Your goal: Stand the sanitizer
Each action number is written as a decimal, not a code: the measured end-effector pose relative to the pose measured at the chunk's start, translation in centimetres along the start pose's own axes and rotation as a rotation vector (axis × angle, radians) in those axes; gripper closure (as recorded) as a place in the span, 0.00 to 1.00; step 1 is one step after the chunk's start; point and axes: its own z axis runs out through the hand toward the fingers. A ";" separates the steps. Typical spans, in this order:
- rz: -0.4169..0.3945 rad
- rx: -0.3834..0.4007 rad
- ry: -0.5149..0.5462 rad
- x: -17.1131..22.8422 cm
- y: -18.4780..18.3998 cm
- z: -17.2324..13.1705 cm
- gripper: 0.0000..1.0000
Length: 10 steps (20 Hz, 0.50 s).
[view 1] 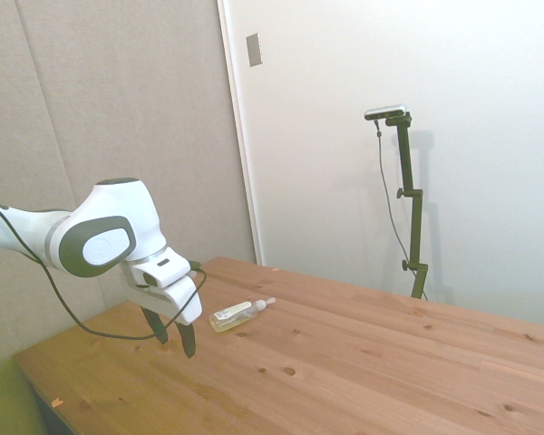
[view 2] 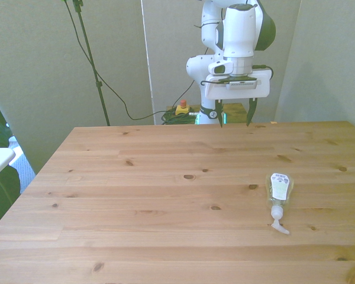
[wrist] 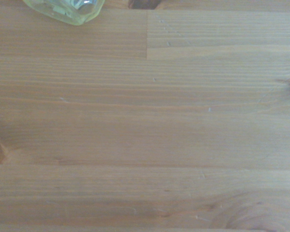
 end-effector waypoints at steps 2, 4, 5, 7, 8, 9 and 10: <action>0.001 -0.001 -0.001 0.0 0.0 0.1 0.00; 0.005 0.002 0.000 0.3 -0.3 0.0 0.00; 0.009 0.008 0.004 0.7 -0.7 -0.2 0.00; 0.023 0.025 0.015 1.9 -2.1 -0.6 0.00; 0.033 0.034 0.018 2.6 -3.0 -0.6 0.00; 0.048 0.044 0.024 3.5 -4.2 -0.6 0.00; 0.063 0.051 0.026 4.4 -5.4 -0.4 0.00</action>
